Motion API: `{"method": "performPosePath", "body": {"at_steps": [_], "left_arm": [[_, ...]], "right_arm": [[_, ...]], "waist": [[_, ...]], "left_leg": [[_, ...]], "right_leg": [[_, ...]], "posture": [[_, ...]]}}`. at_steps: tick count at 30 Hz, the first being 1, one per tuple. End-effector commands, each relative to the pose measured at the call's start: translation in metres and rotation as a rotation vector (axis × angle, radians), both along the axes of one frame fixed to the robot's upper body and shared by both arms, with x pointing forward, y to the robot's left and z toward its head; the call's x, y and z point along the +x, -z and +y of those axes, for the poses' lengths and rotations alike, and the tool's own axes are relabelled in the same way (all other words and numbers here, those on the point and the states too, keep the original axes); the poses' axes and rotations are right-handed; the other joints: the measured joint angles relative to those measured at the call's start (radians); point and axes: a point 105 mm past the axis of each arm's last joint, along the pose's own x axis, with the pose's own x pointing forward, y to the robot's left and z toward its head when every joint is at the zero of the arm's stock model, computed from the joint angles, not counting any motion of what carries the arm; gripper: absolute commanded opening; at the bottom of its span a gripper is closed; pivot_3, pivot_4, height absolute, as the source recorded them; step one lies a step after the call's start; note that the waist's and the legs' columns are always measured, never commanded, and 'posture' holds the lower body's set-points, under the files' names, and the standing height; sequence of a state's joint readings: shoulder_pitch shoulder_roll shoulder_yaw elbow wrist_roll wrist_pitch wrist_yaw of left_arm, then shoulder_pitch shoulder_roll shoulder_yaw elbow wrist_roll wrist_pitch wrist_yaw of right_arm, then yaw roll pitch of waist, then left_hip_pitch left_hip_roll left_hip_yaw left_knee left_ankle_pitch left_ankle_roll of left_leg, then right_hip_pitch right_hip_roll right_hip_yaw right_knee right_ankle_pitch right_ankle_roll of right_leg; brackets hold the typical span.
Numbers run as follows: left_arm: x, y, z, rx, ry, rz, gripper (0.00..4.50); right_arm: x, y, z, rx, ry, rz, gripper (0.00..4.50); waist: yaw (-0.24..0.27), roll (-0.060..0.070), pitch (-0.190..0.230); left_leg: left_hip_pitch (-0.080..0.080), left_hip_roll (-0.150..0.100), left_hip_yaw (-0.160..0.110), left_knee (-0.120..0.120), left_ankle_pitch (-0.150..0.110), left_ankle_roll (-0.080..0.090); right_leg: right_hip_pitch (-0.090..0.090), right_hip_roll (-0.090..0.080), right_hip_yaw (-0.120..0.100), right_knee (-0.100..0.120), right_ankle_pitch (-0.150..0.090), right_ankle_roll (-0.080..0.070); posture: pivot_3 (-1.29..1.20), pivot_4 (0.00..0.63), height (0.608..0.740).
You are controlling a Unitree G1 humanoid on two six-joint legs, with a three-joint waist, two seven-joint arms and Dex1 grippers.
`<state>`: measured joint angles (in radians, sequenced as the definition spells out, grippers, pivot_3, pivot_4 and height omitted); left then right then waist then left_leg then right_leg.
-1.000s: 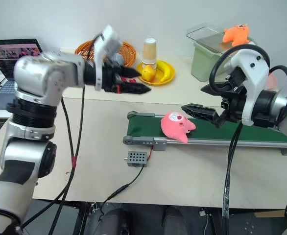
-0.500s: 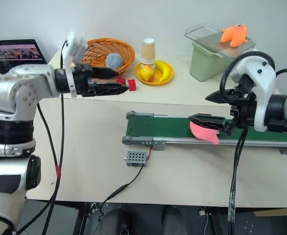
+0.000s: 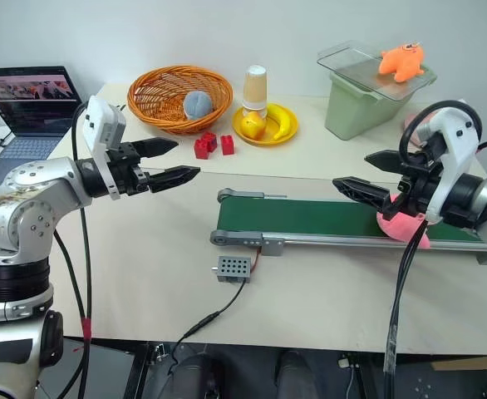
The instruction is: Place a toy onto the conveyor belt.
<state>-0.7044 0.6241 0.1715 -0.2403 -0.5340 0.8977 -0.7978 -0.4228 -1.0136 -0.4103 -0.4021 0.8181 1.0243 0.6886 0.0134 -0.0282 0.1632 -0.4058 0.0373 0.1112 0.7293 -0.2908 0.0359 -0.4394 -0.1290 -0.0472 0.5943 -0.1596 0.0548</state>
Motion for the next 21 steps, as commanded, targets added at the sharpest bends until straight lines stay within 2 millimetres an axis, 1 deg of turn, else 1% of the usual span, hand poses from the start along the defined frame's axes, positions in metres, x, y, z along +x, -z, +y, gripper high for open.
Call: {"method": "performPosePath", "body": {"at_steps": [1, 9, 12, 14, 21], "left_arm": [[-0.007, -0.010, -0.004, -0.005, 0.009, -0.068, 4.47], [-0.005, 0.005, -0.006, 0.010, -0.013, -0.075, 4.47], [-0.006, 0.009, -0.006, 0.010, -0.023, -0.080, 4.47], [-0.004, 0.008, -0.005, 0.012, -0.041, -0.098, 4.47], [-0.002, 0.004, -0.006, -0.011, -0.057, -0.122, 4.47]], "right_arm": [[-0.003, -0.014, -0.006, -0.024, 0.023, -0.066, 4.50], [-0.003, -0.005, -0.005, -0.006, 0.035, -0.057, 4.50], [-0.002, 0.007, -0.006, -0.029, 0.040, -0.054, 4.50], [-0.002, 0.011, -0.007, -0.029, 0.042, -0.055, 4.50], [0.003, 0.003, -0.005, -0.018, 0.038, -0.094, 4.50]], "waist": [[-0.001, 0.000, 0.000], [-0.002, 0.000, 0.000], [-0.001, 0.000, 0.000], [0.000, 0.000, 0.000], [-0.002, 0.000, 0.000]], "left_leg": [[0.000, 0.000, 0.000, 0.000, 0.000, 0.000], [0.001, 0.000, 0.000, 0.000, 0.000, 0.000], [0.001, 0.000, 0.000, 0.000, 0.000, 0.000], [0.001, 0.000, 0.000, 0.000, 0.000, 0.000], [0.001, -0.001, 0.000, 0.000, 0.000, 0.000]], "right_leg": [[0.000, 0.000, 0.000, 0.000, 0.000, 0.000], [0.000, 0.000, 0.000, 0.000, 0.000, 0.000], [0.000, 0.000, 0.001, 0.000, 0.000, 0.000], [0.000, 0.000, 0.000, 0.000, 0.000, 0.000], [0.000, 0.000, 0.001, 0.000, 0.000, 0.000]], "posture": [[0.00, 0.150, 0.739], [0.00, 0.150, 0.739], [0.00, 0.150, 0.739], [0.00, 0.150, 0.739], [0.00, 0.150, 0.739]]}}
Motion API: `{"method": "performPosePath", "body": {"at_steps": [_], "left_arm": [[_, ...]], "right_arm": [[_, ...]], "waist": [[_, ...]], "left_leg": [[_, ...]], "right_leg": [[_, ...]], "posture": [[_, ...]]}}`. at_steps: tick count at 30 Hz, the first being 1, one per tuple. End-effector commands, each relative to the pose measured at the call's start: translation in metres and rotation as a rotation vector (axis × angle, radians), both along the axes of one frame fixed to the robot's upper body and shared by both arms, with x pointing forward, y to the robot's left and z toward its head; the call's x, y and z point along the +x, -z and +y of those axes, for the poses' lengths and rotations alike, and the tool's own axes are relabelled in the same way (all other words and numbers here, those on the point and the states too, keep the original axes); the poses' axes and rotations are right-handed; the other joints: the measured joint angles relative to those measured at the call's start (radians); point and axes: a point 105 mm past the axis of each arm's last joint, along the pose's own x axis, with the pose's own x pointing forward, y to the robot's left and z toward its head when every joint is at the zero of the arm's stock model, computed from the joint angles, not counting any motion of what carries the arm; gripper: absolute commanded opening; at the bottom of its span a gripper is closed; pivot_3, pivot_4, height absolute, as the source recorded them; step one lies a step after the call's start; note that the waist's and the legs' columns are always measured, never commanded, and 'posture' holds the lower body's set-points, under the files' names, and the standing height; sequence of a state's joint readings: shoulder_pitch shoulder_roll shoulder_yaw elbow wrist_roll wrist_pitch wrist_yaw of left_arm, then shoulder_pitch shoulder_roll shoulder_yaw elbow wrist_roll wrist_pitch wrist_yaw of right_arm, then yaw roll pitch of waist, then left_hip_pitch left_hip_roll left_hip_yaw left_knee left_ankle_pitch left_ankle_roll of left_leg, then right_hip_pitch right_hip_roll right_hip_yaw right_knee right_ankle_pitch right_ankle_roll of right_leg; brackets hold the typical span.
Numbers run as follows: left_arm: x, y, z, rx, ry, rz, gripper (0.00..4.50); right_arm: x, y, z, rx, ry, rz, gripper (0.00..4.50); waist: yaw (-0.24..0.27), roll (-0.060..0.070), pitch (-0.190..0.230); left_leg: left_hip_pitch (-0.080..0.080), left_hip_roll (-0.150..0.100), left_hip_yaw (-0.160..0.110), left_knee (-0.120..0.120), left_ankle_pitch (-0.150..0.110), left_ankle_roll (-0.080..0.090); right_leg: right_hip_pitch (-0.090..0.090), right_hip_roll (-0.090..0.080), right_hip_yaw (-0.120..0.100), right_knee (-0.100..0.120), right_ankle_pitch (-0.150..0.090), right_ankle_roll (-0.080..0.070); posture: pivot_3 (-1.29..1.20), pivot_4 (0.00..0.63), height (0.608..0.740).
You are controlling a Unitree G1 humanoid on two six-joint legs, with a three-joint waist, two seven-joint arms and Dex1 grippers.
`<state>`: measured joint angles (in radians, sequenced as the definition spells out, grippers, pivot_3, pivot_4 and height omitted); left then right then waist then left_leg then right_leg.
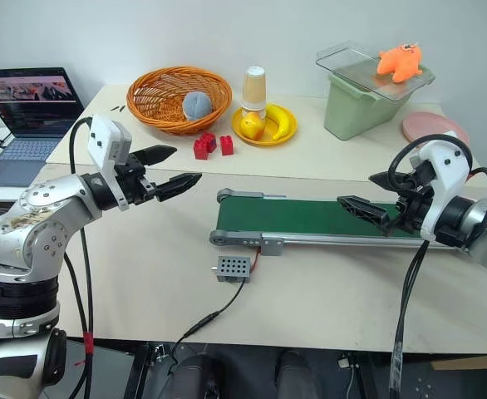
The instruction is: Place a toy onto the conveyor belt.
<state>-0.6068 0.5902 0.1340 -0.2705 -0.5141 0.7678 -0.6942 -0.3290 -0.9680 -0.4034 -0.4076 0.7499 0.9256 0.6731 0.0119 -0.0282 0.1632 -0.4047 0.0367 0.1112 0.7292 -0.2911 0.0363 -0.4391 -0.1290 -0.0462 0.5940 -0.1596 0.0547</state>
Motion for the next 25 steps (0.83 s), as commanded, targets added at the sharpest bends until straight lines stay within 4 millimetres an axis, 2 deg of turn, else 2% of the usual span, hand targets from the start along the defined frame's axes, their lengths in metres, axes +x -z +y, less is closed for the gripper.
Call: {"method": "performPosePath", "body": {"at_steps": [1, 11, 17, 25], "left_arm": [[-0.005, -0.014, -0.005, 0.000, 0.014, -0.073, 4.47], [-0.002, -0.024, -0.002, 0.006, 0.016, -0.101, 4.47], [0.002, -0.020, -0.004, 0.014, 0.015, -0.092, 4.47], [0.007, -0.022, -0.004, 0.009, 0.010, -0.075, 4.47]], "right_arm": [[0.000, -0.017, 0.002, -0.016, -0.007, -0.081, 4.50], [-0.002, -0.034, 0.001, -0.035, -0.019, -0.106, 4.50], [-0.005, -0.023, -0.002, -0.020, -0.004, -0.089, 4.50], [-0.004, -0.018, -0.003, -0.001, 0.008, -0.092, 4.50]], "waist": [[-0.001, 0.000, 0.000], [0.001, 0.000, 0.000], [0.002, 0.000, 0.000], [0.000, 0.000, 0.000]], "left_leg": [[0.000, 0.000, 0.000, 0.000, 0.000, 0.000], [0.000, 0.000, 0.000, 0.000, 0.000, 0.000], [0.000, 0.000, 0.000, 0.000, 0.000, 0.000], [0.000, 0.000, 0.000, 0.000, 0.000, 0.000]], "right_leg": [[0.000, 0.000, 0.000, 0.000, 0.000, 0.000], [0.000, 0.000, 0.000, 0.000, 0.000, 0.000], [0.000, 0.000, -0.001, 0.000, 0.000, 0.000], [0.000, 0.000, 0.000, 0.000, 0.000, 0.000]], "posture": [[0.00, 0.150, 0.739], [0.00, 0.150, 0.739], [0.00, 0.150, 0.739], [0.00, 0.150, 0.739]]}}
